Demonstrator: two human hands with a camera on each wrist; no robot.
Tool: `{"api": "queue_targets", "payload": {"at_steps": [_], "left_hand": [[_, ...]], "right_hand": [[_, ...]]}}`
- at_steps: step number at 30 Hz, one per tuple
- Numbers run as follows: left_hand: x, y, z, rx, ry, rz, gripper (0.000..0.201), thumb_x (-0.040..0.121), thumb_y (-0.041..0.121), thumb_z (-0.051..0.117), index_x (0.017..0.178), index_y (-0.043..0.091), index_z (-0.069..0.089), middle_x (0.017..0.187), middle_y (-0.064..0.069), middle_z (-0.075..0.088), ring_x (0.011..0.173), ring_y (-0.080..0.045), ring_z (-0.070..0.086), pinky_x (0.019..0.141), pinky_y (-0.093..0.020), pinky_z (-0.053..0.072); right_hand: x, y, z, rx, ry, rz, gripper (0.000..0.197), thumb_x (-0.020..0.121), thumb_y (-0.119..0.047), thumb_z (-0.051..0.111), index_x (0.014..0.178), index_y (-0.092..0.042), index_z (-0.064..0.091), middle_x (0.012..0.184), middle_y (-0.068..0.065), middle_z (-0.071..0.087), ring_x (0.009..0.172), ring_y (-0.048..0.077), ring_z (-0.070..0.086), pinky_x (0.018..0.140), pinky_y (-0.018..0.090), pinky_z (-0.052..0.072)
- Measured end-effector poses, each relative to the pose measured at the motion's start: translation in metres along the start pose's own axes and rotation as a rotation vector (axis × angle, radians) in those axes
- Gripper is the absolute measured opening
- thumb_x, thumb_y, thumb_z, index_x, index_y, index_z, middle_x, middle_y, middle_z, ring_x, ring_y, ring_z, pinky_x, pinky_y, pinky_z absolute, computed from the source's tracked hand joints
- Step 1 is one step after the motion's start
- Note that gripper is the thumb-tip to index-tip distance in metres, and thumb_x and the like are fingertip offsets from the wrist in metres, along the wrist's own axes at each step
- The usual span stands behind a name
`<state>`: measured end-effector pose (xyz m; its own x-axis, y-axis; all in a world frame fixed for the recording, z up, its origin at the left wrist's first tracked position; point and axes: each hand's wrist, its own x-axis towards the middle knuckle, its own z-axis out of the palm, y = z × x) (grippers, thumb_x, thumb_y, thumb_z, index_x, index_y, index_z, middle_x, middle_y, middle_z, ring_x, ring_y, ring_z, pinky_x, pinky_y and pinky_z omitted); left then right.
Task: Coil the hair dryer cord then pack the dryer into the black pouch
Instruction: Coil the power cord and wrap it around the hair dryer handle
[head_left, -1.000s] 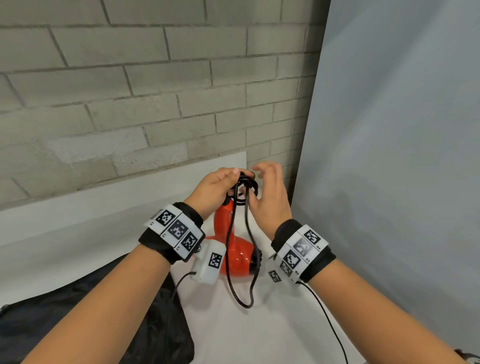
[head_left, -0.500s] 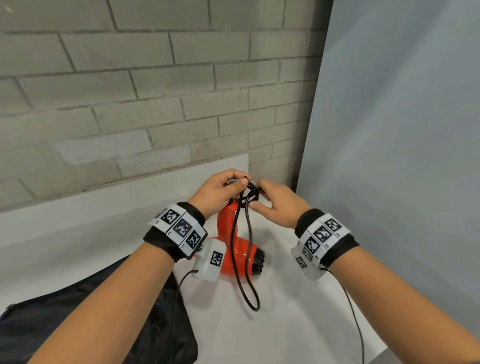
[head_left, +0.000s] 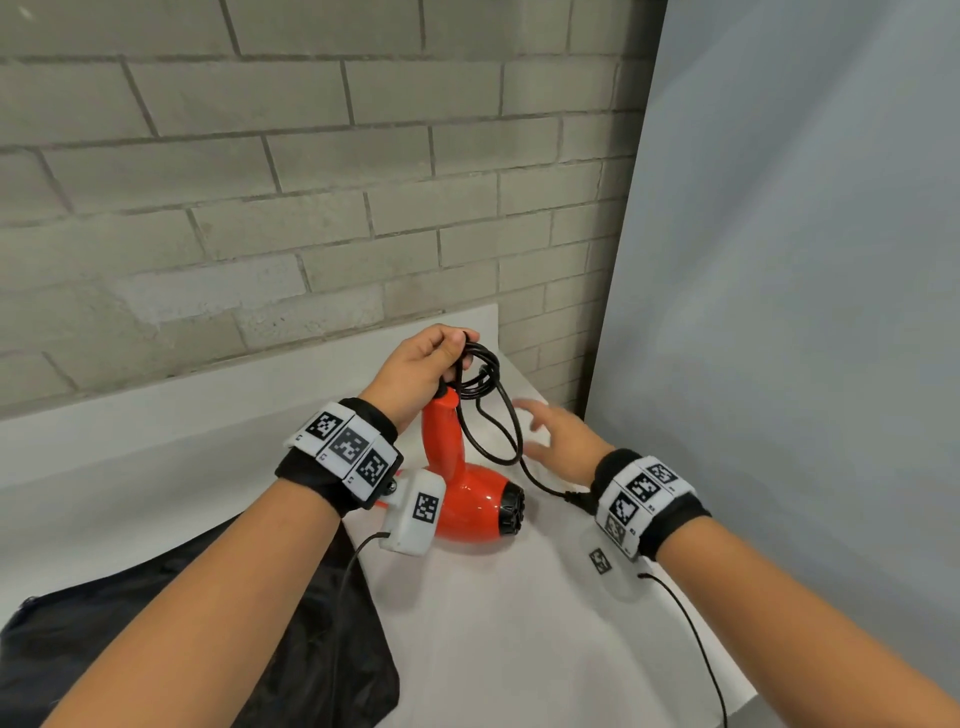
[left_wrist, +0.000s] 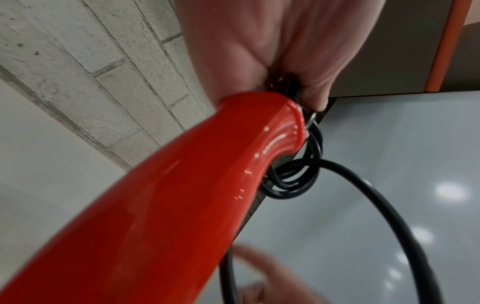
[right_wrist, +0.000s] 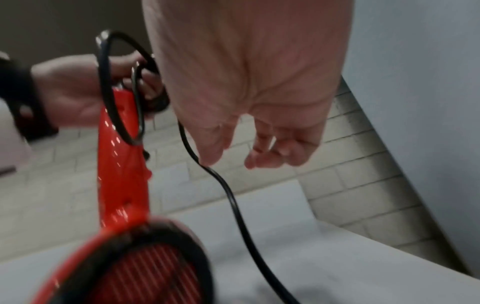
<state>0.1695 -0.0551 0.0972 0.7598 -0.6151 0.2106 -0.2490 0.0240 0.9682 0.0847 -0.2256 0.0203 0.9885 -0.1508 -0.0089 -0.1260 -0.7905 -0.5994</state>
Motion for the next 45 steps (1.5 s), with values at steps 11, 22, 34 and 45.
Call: {"api": "queue_targets", "payload": {"at_steps": [11, 22, 34, 45], "left_hand": [[-0.006, 0.004, 0.003, 0.023, -0.053, -0.026, 0.028, 0.097, 0.024, 0.033, 0.089, 0.02, 0.059, 0.064, 0.004, 0.047, 0.045, 0.001, 0.038, 0.054, -0.016, 0.033], [-0.007, 0.002, 0.005, 0.016, -0.069, -0.039, 0.031, 0.097, 0.029, 0.033, 0.09, 0.018, 0.061, 0.056, 0.01, 0.048, 0.046, 0.0, 0.038, 0.058, -0.02, 0.036], [-0.004, 0.006, 0.011, 0.122, -0.083, -0.044, 0.041, 0.097, 0.032, 0.031, 0.097, 0.002, 0.059, 0.053, 0.01, 0.048, 0.044, 0.0, 0.038, 0.052, -0.011, 0.037], [-0.006, 0.006, 0.007, 0.059, -0.097, -0.041, 0.012, 0.092, 0.013, 0.047, 0.087, 0.019, 0.056, 0.065, 0.004, 0.043, 0.046, 0.001, 0.042, 0.054, -0.012, 0.04]], "right_hand": [[0.034, -0.015, 0.019, 0.351, 0.175, 0.151, 0.023, 0.093, -0.012, 0.045, 0.108, -0.003, 0.06, 0.078, 0.007, 0.054, 0.056, 0.015, 0.049, 0.039, 0.007, 0.039], [0.031, -0.019, 0.015, 0.273, 0.132, -0.119, 0.054, 0.086, -0.02, 0.06, 0.136, -0.02, 0.038, 0.127, 0.016, 0.045, 0.111, 0.023, 0.049, 0.091, 0.019, 0.039], [0.03, -0.007, -0.005, 0.28, 0.2, 0.117, 0.017, 0.092, -0.006, 0.043, 0.086, -0.005, 0.059, 0.075, 0.011, 0.05, 0.075, 0.022, 0.046, 0.061, 0.021, 0.038], [0.025, 0.036, -0.009, -0.025, 0.041, 0.275, 0.029, 0.089, -0.008, 0.046, 0.114, -0.014, 0.06, 0.11, 0.015, 0.062, 0.095, 0.028, 0.059, 0.079, 0.031, 0.047]]}}
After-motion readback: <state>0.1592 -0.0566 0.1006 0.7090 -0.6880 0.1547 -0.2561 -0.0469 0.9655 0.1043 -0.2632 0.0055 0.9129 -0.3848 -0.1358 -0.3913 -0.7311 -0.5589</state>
